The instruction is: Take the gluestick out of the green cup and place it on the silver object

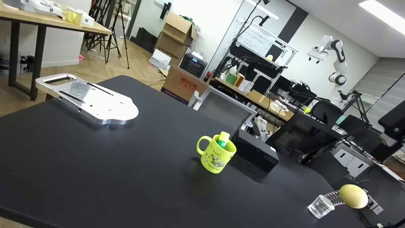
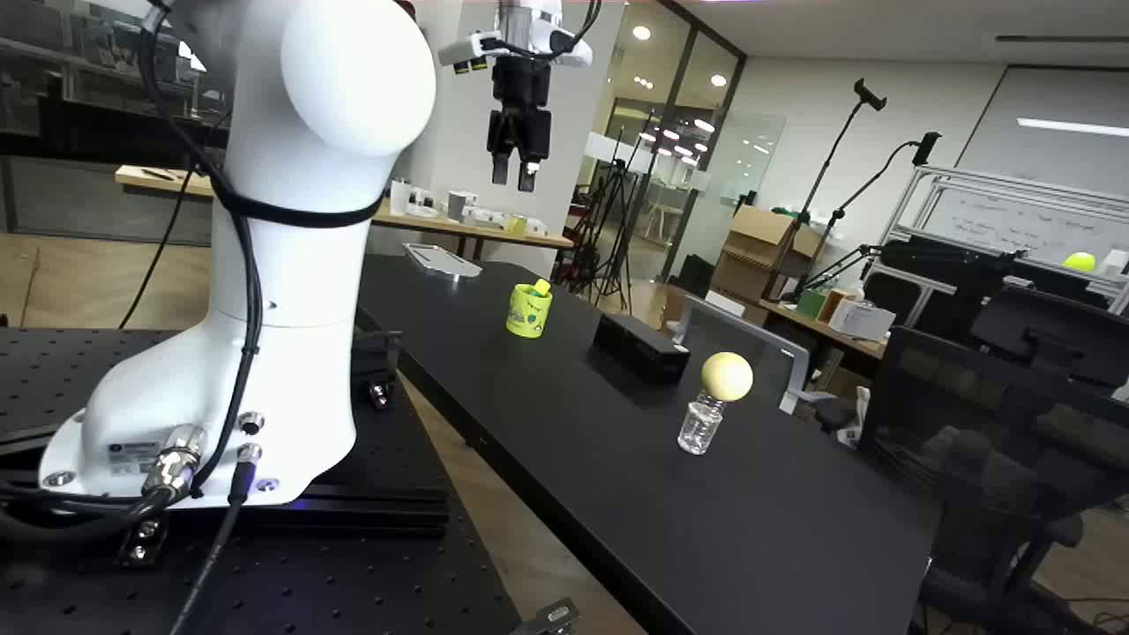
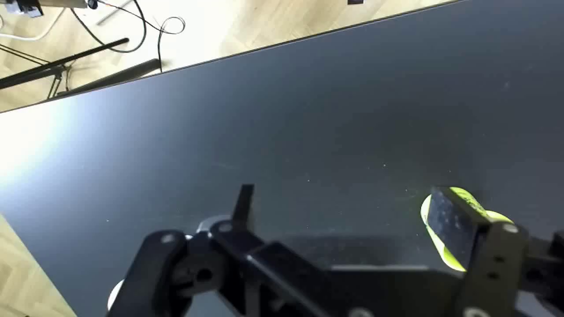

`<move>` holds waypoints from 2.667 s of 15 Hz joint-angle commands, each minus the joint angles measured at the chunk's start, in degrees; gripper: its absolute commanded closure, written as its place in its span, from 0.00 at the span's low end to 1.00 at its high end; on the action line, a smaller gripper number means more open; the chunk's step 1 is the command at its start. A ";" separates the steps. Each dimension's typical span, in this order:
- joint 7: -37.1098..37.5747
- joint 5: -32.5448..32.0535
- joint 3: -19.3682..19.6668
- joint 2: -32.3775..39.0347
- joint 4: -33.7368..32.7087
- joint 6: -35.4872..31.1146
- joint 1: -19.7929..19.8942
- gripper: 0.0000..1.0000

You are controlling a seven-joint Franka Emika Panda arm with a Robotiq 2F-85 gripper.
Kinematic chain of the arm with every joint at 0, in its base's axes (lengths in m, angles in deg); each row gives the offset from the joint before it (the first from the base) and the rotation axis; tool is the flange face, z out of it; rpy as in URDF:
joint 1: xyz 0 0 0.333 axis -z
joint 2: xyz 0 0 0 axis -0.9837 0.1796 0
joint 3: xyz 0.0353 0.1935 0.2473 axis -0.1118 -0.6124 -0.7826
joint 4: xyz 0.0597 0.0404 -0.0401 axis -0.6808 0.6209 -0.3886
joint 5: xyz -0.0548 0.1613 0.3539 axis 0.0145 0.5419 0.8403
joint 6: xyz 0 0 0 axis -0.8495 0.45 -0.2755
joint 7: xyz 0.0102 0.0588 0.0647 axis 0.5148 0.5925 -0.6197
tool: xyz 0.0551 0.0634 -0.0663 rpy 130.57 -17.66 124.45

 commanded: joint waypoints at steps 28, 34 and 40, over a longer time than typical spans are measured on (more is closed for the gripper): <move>-23.45 -9.10 6.81 41.28 -29.46 -6.27 -2.34 0.00; -26.15 -13.66 6.43 56.16 -45.72 1.53 -5.89 0.00; -25.43 -14.37 7.09 57.36 -46.24 1.85 -6.70 0.00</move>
